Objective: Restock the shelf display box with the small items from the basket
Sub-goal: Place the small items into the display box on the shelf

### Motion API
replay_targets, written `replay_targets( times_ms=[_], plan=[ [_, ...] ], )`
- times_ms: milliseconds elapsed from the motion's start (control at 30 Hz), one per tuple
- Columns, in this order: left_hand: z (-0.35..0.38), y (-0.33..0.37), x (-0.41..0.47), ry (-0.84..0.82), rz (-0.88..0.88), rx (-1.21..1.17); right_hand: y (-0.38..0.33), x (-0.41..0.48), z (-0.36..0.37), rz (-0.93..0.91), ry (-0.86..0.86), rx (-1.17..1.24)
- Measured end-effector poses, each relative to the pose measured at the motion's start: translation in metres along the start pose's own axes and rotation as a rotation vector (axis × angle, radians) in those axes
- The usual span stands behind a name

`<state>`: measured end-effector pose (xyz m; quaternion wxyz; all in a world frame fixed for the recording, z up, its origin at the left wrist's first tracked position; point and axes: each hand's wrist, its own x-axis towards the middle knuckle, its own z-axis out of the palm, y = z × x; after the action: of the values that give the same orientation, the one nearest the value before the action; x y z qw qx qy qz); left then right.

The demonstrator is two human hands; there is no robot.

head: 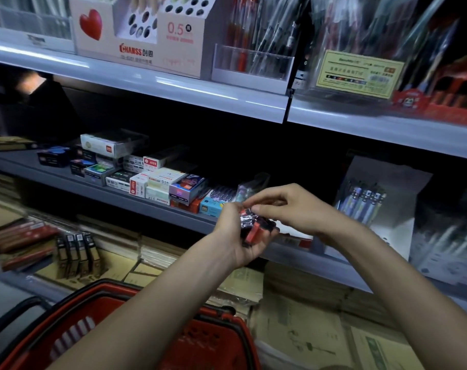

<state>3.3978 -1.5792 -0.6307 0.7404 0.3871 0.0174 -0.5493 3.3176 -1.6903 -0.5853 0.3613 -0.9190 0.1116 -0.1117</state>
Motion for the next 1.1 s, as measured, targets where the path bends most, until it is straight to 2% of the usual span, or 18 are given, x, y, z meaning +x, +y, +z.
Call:
replay_targets(
  times_ms=[100,267,367,467,533,633,733,833,900,1000,1100],
  plan=[
    [-0.003,-0.001,-0.002,-0.002,-0.043,0.036,0.005,0.000,-0.004,-0.030,-0.046,0.016],
    [-0.006,0.000,0.000,-0.019,-0.076,0.085,0.014,0.004,0.005,-0.090,0.027,0.022],
    [-0.003,0.000,0.000,-0.041,-0.085,0.082,0.022,0.010,0.011,-0.101,0.157,-0.026],
    [-0.004,0.000,0.001,-0.062,-0.104,0.073,0.033,0.018,0.006,-0.058,0.323,0.082],
    [-0.011,0.001,0.006,-0.049,-0.123,0.083,0.051,0.026,-0.004,-0.032,0.460,-0.004],
    [-0.025,0.005,0.015,0.008,-0.118,0.004,0.075,0.037,-0.013,-0.029,0.583,-0.326],
    [-0.032,0.008,0.020,0.029,-0.107,-0.059,0.091,0.048,0.000,-0.034,0.540,-0.517],
    [-0.036,0.009,0.022,0.030,-0.110,-0.076,0.105,0.053,0.018,0.140,0.347,-0.565],
    [-0.038,0.009,0.021,0.016,-0.109,-0.062,0.111,0.050,0.016,0.189,0.391,-0.588],
    [-0.036,0.007,0.016,0.011,-0.081,-0.044,0.094,0.034,0.003,0.131,0.498,-0.441],
    [-0.030,0.004,0.014,0.006,-0.038,-0.040,0.056,0.014,0.000,0.095,0.406,-0.070]
  ],
)
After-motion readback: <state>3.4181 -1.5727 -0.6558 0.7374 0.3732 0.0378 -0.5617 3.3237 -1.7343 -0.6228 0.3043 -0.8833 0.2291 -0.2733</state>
